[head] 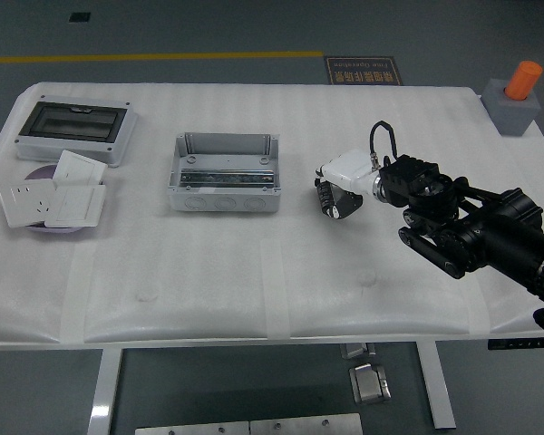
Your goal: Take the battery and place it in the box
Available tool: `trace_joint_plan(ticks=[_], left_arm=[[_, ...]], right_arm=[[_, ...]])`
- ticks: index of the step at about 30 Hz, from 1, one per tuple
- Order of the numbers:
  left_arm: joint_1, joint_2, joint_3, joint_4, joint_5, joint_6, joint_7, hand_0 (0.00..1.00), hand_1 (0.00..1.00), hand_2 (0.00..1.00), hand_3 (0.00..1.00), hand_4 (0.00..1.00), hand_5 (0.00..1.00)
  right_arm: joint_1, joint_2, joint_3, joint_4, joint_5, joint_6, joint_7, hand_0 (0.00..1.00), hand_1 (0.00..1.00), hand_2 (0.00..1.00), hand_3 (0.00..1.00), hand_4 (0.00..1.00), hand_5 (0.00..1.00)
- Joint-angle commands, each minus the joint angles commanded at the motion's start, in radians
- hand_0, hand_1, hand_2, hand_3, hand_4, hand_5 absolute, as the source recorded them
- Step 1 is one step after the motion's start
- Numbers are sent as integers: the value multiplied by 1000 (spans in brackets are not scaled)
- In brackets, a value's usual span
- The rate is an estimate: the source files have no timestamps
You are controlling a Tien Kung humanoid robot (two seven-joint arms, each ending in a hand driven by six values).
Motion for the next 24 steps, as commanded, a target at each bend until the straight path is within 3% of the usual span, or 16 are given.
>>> trace_joint_plan(ticks=[5, 6, 11, 12, 18, 24], left_arm=[[3, -3, 2, 0, -4, 2, -3, 599, 623, 454, 617, 589, 430], [3, -4, 2, 0, -5, 3, -4, 599, 623, 455, 618, 589, 433], [6, -3, 0, 0, -6, 4, -5, 599, 623, 455, 618, 589, 433], [6, -2, 1, 0, -7, 5, -6, 599, 622, 456, 619, 583, 433], [3, 0, -2, 1, -3, 9, -10, 599, 622, 456, 620, 584, 438], [6, -2, -12, 3, 8, 9, -8, 599, 623, 454, 620, 584, 439]], right_arm=[[13, -23, -51, 40, 70, -57, -18, 424, 631, 709, 727, 646, 407], [16, -30, -67, 51, 88, -75, -24, 423, 631, 696, 696, 478, 331], [36, -60, -145, 94, 192, -171, -48, 423, 631, 696, 696, 478, 331], [38, -61, -149, 94, 201, -178, -49, 414, 630, 680, 683, 378, 300], [46, -64, -145, 89, 207, -176, -49, 415, 625, 678, 684, 381, 302], [69, -70, -191, 132, 248, -233, -67, 415, 625, 680, 684, 386, 304]])
